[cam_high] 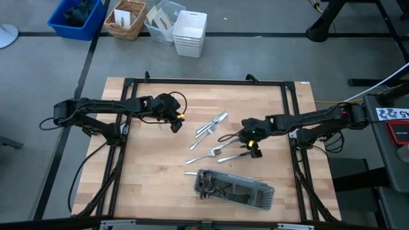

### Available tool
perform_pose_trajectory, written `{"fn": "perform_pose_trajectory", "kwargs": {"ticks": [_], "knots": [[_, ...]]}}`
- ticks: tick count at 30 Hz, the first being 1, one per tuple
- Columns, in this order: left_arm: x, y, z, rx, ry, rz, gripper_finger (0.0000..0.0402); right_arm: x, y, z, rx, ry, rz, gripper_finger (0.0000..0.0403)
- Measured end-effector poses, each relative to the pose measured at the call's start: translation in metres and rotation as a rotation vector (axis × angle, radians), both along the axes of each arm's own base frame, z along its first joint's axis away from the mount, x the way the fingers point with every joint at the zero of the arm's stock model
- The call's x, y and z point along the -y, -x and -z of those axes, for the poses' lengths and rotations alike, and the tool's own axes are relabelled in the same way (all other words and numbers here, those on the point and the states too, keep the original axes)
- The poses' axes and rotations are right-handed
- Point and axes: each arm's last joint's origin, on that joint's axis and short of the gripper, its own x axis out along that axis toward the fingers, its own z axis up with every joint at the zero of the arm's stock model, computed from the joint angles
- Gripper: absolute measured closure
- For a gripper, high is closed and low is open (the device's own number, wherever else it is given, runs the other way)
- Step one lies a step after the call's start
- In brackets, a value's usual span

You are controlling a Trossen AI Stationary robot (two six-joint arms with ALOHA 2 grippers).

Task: Sort silverware
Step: Put the knife into the gray silverware rack

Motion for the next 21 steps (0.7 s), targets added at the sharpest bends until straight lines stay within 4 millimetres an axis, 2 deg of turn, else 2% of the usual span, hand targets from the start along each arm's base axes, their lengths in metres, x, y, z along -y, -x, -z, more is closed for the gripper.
{"fn": "perform_pose_trajectory", "kwargs": {"ticks": [9, 21], "knots": [[0.000, 0.000, 0.000, -0.002, -0.004, 0.004, 0.0259, -0.026, 0.003, 0.005, -0.044, 0.004, -0.096, 0.0248], [0.000, 0.000, 0.000, -0.002, -0.004, 0.004, 0.0259, -0.039, -0.008, 0.036, -0.156, 0.067, -0.040, 0.0248]]}}
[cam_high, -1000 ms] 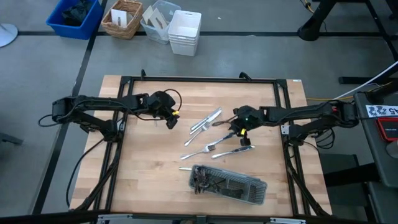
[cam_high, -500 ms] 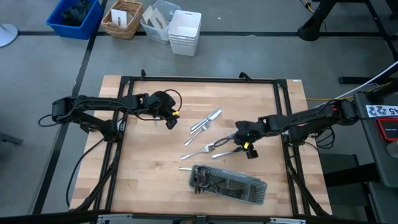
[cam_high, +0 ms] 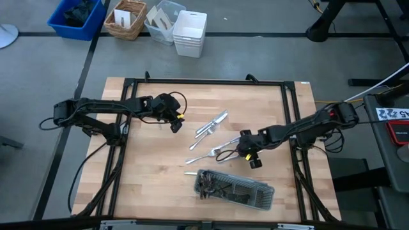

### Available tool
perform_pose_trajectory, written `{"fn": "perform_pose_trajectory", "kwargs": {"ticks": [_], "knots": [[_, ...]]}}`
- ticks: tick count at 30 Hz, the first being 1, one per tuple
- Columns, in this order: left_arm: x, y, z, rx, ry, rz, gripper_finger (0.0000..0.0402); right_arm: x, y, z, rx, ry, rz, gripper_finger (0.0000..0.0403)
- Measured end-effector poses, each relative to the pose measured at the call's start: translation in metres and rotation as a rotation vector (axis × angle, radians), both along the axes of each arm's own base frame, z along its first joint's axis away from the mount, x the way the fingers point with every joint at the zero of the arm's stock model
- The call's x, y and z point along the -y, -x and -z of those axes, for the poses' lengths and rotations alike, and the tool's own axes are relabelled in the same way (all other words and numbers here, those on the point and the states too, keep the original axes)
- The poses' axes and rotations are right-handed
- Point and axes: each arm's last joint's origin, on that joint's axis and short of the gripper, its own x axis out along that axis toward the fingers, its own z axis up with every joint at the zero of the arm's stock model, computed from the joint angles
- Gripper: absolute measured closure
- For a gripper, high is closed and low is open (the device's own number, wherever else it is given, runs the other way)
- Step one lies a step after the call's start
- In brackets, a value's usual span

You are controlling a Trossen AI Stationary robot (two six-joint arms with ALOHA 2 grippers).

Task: Sort silverware
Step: Put the knife into the gray silverware rack

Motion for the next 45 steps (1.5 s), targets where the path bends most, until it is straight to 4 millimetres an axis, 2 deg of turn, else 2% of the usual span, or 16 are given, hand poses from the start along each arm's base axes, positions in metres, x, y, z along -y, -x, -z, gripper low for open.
{"fn": "perform_pose_trajectory", "kwargs": {"ticks": [12, 20, 23, 30, 34, 45], "knots": [[0.000, 0.000, 0.000, -0.001, 0.001, 0.000, 0.0259, -0.001, -0.008, 0.018, -0.036, -0.014, 0.018, 0.0249], [0.000, 0.000, 0.000, -0.002, 0.001, 0.000, 0.0259, -0.002, -0.011, 0.022, -0.040, -0.007, 0.022, 0.0250], [0.000, 0.000, 0.000, -0.002, 0.001, 0.000, 0.0259, -0.002, -0.011, 0.022, -0.040, -0.007, 0.023, 0.0263], [0.000, 0.000, 0.000, -0.002, 0.001, 0.000, 0.0259, -0.002, -0.011, 0.022, -0.040, -0.019, 0.032, 0.0334], [0.000, 0.000, 0.000, -0.002, 0.001, 0.000, 0.0259, -0.002, -0.011, 0.022, -0.042, -0.026, 0.063, 0.0361], [0.000, 0.000, 0.000, -0.002, 0.001, 0.000, 0.0259, -0.001, -0.009, 0.019, -0.034, -0.026, 0.066, 0.0353]]}}
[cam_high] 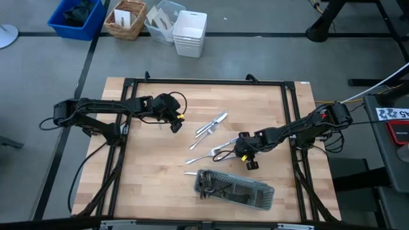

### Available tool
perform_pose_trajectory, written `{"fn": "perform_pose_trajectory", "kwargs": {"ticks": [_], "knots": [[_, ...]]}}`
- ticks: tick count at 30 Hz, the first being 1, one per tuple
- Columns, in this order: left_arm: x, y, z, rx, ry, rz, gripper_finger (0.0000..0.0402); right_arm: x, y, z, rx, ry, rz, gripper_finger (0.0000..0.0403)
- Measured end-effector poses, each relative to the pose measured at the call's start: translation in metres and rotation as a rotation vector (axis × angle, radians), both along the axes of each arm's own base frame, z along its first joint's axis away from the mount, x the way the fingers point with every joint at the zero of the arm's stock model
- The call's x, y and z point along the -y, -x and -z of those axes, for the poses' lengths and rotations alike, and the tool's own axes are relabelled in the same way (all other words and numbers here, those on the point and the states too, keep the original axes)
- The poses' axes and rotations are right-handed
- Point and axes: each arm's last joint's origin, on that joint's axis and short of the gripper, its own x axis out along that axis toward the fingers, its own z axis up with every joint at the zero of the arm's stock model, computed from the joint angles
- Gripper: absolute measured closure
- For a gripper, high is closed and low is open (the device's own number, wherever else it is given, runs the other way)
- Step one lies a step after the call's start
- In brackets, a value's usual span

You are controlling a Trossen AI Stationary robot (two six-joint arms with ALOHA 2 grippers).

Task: Sort silverware
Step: Put the knife into the gray silverware rack

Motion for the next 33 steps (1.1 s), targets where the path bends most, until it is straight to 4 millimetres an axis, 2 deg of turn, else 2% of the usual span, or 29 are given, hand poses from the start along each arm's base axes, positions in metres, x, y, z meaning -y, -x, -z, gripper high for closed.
{"fn": "perform_pose_trajectory", "kwargs": {"ticks": [18, 33], "knots": [[0.0000, -0.0001, -0.0001, 0.002, 0.004, -0.005, 0.0259, 0.0020, 0.0000, -0.0003, 0.010, 0.060, 0.029, 0.0355], [0.0000, -0.0001, -0.0001, 0.003, 0.007, -0.008, 0.0259, 0.0003, 0.0004, -0.0008, -0.005, -0.020, 0.033, 0.0363]]}}
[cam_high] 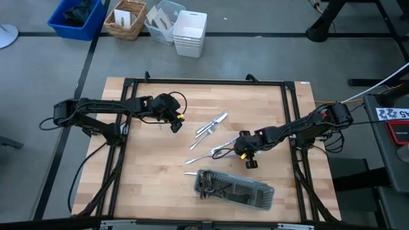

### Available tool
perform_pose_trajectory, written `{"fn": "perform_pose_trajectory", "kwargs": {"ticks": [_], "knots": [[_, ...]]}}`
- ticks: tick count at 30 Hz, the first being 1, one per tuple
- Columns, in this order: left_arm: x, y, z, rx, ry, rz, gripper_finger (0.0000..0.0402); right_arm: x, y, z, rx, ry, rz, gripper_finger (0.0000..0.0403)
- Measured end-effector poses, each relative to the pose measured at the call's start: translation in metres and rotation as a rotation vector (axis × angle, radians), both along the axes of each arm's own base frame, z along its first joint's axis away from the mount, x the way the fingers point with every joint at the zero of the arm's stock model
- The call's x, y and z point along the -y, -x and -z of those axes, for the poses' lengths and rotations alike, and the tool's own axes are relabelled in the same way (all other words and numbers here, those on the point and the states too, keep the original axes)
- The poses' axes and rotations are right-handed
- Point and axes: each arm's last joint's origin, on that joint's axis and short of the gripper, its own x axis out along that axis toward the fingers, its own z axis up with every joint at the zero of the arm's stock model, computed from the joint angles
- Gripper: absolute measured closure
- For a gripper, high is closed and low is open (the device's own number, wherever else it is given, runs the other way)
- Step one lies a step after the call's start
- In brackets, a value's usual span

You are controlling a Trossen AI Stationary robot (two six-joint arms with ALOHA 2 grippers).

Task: Sort silverware
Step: Put the knife into the gray silverware rack

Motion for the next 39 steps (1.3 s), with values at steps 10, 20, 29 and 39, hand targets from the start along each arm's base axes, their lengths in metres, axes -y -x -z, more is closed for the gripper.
{"fn": "perform_pose_trajectory", "kwargs": {"ticks": [10, 20, 29, 39], "knots": [[0.0000, 0.0000, 0.0000, 0.000, -0.001, 0.001, 0.0259, -0.0009, -0.0004, -0.0008, 0.003, -0.019, -0.009, 0.0352], [0.0000, 0.0000, 0.0000, -0.001, -0.002, 0.002, 0.0259, -0.0008, -0.0006, -0.0005, 0.005, -0.016, -0.001, 0.0341], [0.0000, 0.0000, 0.0000, -0.001, -0.002, 0.002, 0.0259, -0.0014, -0.0016, -0.0004, 0.011, -0.037, 0.032, 0.0257], [0.0000, 0.0000, 0.0000, 0.000, -0.001, 0.000, 0.0259, -0.0007, -0.0047, -0.0027, 0.038, -0.009, 0.042, 0.0238]]}}
